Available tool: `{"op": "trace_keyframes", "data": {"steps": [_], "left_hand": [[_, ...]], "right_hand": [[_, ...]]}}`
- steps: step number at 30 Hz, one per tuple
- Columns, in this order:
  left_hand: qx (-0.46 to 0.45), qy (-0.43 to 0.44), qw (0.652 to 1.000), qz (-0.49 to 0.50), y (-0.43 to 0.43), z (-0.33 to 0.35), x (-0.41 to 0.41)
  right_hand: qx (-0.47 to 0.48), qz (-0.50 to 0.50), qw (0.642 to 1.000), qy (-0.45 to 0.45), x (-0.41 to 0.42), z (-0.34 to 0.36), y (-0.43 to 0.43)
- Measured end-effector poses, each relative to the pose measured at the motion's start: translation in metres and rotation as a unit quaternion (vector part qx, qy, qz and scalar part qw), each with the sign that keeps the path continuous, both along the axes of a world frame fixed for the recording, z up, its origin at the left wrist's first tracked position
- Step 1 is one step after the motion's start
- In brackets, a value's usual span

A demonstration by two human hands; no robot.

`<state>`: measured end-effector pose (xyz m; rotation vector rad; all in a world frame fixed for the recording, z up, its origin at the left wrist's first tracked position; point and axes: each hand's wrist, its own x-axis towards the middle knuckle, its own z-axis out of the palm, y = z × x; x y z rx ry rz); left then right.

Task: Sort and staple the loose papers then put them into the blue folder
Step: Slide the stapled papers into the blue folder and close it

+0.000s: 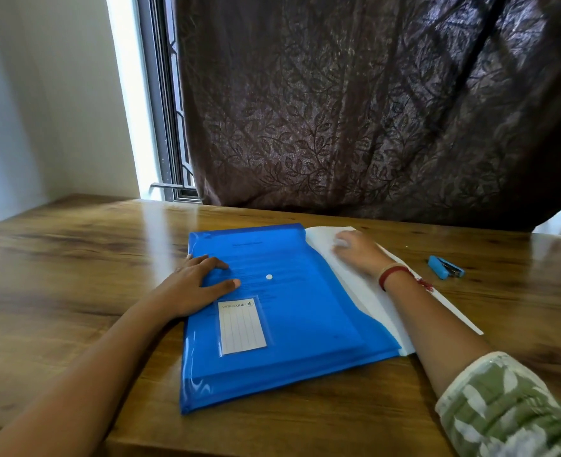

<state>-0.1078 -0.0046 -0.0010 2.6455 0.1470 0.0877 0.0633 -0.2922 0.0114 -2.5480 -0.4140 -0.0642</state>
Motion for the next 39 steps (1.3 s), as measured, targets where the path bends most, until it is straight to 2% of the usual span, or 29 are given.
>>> {"op": "trace_keyframes", "data": {"steps": [3, 5, 8, 11, 13, 15, 17, 22, 26, 27, 30, 33, 39], "left_hand": [[0.056, 0.029, 0.998, -0.006, -0.001, 0.004, -0.003], [0.101, 0.049, 0.994, -0.003, -0.007, 0.007, -0.003], [0.157, 0.068, 0.985, -0.038, -0.028, 0.018, 0.003], [0.124, 0.077, 0.979, -0.14, -0.062, 0.035, 0.011], [0.088, 0.104, 0.974, -0.181, -0.083, 0.039, 0.014], [0.112, 0.119, 0.968, -0.192, -0.097, 0.03, 0.015], [0.158, 0.103, 0.964, -0.186, -0.101, 0.013, 0.013], [0.167, 0.076, 0.964, -0.191, -0.097, 0.0, 0.014], [0.167, 0.082, 0.961, -0.202, -0.095, 0.003, 0.013], [0.166, 0.082, 0.961, -0.205, -0.094, 0.003, 0.014], [0.155, 0.083, 0.962, -0.21, -0.091, 0.002, 0.016], [0.153, 0.089, 0.96, -0.217, -0.092, 0.001, 0.016], [0.118, 0.083, 0.965, -0.217, -0.091, 0.003, 0.011]], "right_hand": [[-0.101, -0.195, 0.975, -0.038, -0.002, 0.002, -0.043], [-0.124, -0.233, 0.964, 0.01, -0.012, 0.007, -0.064], [-0.089, -0.235, 0.963, 0.094, -0.026, 0.017, -0.073], [-0.014, -0.206, 0.964, 0.166, -0.037, 0.031, -0.071], [0.008, -0.191, 0.966, 0.173, -0.041, 0.036, -0.073], [0.018, -0.188, 0.967, 0.173, -0.044, 0.036, -0.077], [-0.008, -0.197, 0.965, 0.171, -0.046, 0.031, -0.079], [-0.036, -0.201, 0.968, 0.143, -0.044, 0.031, -0.071], [0.044, -0.173, 0.968, 0.175, -0.052, 0.041, -0.067], [0.093, -0.165, 0.964, 0.186, -0.054, 0.045, -0.07], [0.262, -0.163, 0.924, 0.228, -0.056, 0.051, -0.078], [0.372, -0.14, 0.896, 0.197, -0.049, 0.053, -0.083], [0.446, -0.05, 0.869, 0.205, -0.053, 0.055, -0.058]]}}
